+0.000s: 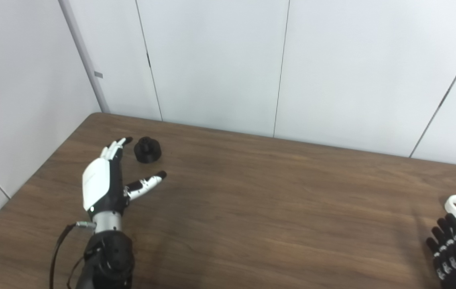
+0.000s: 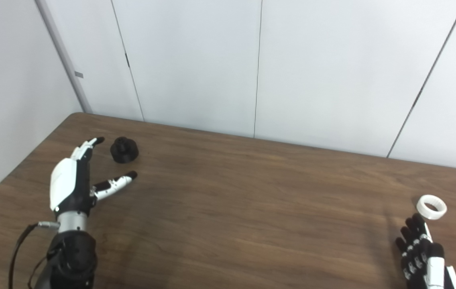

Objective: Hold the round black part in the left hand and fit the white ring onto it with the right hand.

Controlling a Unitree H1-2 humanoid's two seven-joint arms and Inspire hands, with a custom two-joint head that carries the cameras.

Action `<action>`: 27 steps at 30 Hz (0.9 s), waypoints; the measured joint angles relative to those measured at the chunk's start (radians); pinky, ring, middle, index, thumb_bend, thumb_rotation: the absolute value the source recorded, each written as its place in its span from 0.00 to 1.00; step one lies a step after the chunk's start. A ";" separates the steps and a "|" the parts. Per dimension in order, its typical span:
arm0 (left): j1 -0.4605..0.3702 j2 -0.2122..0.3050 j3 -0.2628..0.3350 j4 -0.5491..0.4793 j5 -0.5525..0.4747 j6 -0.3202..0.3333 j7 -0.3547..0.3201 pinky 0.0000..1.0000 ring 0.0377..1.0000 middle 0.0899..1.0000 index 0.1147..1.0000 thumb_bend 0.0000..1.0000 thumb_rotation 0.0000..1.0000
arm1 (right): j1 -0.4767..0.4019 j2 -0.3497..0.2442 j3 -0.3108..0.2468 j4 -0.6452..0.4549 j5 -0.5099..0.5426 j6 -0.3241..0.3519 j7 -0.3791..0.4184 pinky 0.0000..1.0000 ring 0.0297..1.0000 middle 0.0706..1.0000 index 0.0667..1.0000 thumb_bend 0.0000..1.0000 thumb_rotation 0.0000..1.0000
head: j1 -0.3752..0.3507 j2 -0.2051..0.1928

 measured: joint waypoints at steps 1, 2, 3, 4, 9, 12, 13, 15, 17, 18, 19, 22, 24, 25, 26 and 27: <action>-0.012 0.010 -0.005 0.017 0.009 0.011 -0.001 1.00 0.97 0.92 0.84 0.88 0.41 | 0.000 0.000 -0.001 0.000 0.000 0.000 0.000 1.00 1.00 1.00 0.99 0.60 1.00 | 0.000 0.000; -0.024 0.021 -0.009 0.033 0.015 0.022 -0.001 1.00 0.97 0.92 0.83 0.89 0.41 | 0.000 0.001 -0.002 0.000 0.000 0.000 0.000 1.00 1.00 1.00 0.99 0.60 1.00 | 0.000 0.000; -0.038 0.030 -0.014 0.052 0.023 0.034 0.000 1.00 0.96 0.92 0.83 0.89 0.41 | 0.000 0.002 -0.004 0.000 0.001 0.000 0.000 1.00 1.00 1.00 0.99 0.60 1.00 | -0.005 -0.005; -0.054 0.038 -0.018 0.071 0.031 0.041 0.003 1.00 0.96 0.92 0.82 0.89 0.41 | 0.000 0.002 -0.005 0.000 0.001 0.000 0.000 1.00 1.00 1.00 0.99 0.60 1.00 | -0.008 -0.006; -0.114 0.076 -0.052 0.182 0.078 0.063 0.025 1.00 0.97 0.93 0.83 0.89 0.40 | 0.000 0.004 -0.004 0.000 -0.001 -0.001 -0.001 1.00 1.00 0.99 0.98 0.61 1.00 | -0.012 -0.009; -0.138 0.082 -0.070 0.237 0.089 0.066 0.048 1.00 0.99 0.95 0.85 0.88 0.40 | 0.001 0.004 -0.005 0.000 -0.003 -0.002 -0.001 1.00 1.00 0.99 0.98 0.61 1.00 | -0.012 -0.009; -0.146 0.082 -0.074 0.254 0.089 0.074 0.048 1.00 0.99 0.95 0.85 0.88 0.40 | 0.002 0.004 -0.005 0.000 -0.003 -0.002 -0.001 1.00 1.00 0.99 0.98 0.61 1.00 | -0.015 -0.009; -0.159 0.082 -0.078 0.273 0.088 0.085 0.047 1.00 1.00 0.96 0.85 0.88 0.41 | 0.002 0.004 -0.005 -0.001 -0.005 -0.002 -0.001 1.00 1.00 0.99 0.98 0.61 1.00 | -0.015 -0.009; -0.178 0.081 -0.081 0.297 0.086 0.088 0.045 1.00 1.00 0.96 0.85 0.88 0.41 | 0.005 0.004 -0.005 -0.004 -0.005 -0.002 -0.002 1.00 1.00 0.99 0.98 0.61 1.00 | -0.020 -0.006; -0.187 0.081 -0.078 0.307 0.082 0.090 0.043 1.00 1.00 0.96 0.85 0.89 0.41 | 0.006 0.004 -0.006 -0.006 -0.005 -0.001 -0.002 1.00 1.00 0.99 0.98 0.60 1.00 | -0.020 -0.006; -0.199 0.080 -0.075 0.318 0.077 0.091 0.041 1.00 1.00 0.96 0.85 0.90 0.41 | 0.007 0.004 -0.006 -0.007 -0.005 -0.001 -0.002 1.00 1.00 0.99 0.98 0.60 1.00 | -0.020 -0.006; -0.246 0.064 -0.038 0.360 0.070 0.095 0.016 1.00 1.00 0.95 0.84 0.91 0.41 | 0.009 0.003 -0.007 -0.009 -0.005 -0.001 -0.003 1.00 1.00 0.99 0.98 0.60 1.00 | -0.023 -0.003; -0.269 0.053 -0.017 0.378 0.071 0.096 0.000 1.00 1.00 0.95 0.83 0.92 0.40 | 0.011 0.003 -0.007 -0.011 -0.005 -0.001 -0.003 1.00 1.00 0.99 0.98 0.61 1.00 | -0.028 -0.002; -0.281 0.047 -0.009 0.390 0.072 0.097 -0.004 1.00 1.00 0.95 0.83 0.91 0.40 | 0.012 0.003 -0.007 -0.012 -0.005 -0.001 -0.003 1.00 1.00 0.99 0.98 0.61 1.00 | -0.028 -0.002; -0.291 0.043 -0.004 0.401 0.073 0.097 -0.010 1.00 1.00 0.95 0.83 0.91 0.39 | 0.013 0.003 -0.007 -0.013 -0.005 -0.001 -0.003 1.00 1.00 0.99 0.98 0.62 1.00 | -0.029 0.000; -0.297 0.040 0.001 0.412 0.074 0.097 -0.017 1.00 0.99 0.95 0.82 0.91 0.39 | 0.013 0.003 -0.007 -0.014 -0.004 -0.001 -0.003 1.00 1.00 0.99 0.98 0.62 1.00 | -0.029 0.000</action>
